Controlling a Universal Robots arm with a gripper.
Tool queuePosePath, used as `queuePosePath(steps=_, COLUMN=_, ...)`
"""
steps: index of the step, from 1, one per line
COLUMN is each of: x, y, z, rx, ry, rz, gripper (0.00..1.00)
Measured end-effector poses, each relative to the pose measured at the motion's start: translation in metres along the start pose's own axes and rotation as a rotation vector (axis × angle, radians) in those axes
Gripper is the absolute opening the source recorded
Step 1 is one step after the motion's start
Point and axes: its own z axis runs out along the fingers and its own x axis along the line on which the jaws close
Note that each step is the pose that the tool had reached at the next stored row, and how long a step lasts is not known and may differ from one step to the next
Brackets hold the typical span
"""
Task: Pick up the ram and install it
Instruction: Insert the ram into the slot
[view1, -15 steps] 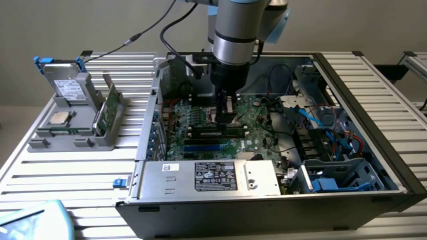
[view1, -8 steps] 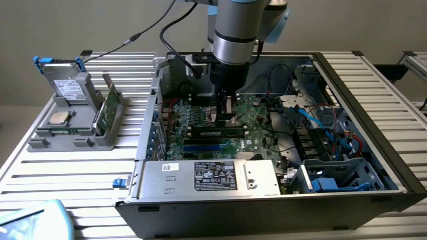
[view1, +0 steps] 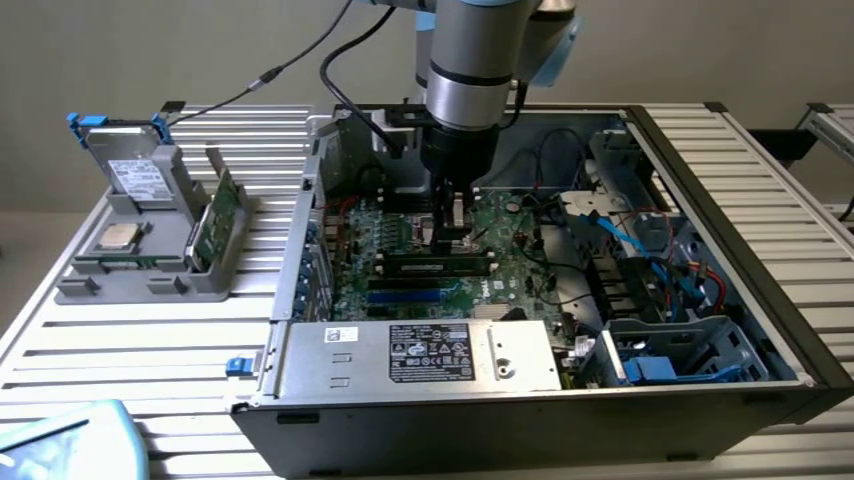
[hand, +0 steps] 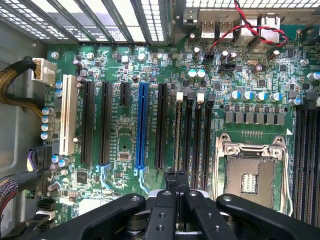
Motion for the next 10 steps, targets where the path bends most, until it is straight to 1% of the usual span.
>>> queuePosePath(steps=5, x=0.001, y=-0.0006, z=-0.0001, rx=-0.0002, ry=0.0002, rz=0.000, gripper=0.11)
queuePosePath(steps=6, x=0.003, y=-0.0023, z=-0.0001, rx=0.0000, ry=-0.0010, rz=0.000, gripper=0.11)
queuePosePath(steps=10, x=0.009, y=-0.0156, z=-0.0006, rx=0.0003, ry=-0.0064, rz=-0.001, gripper=0.11)
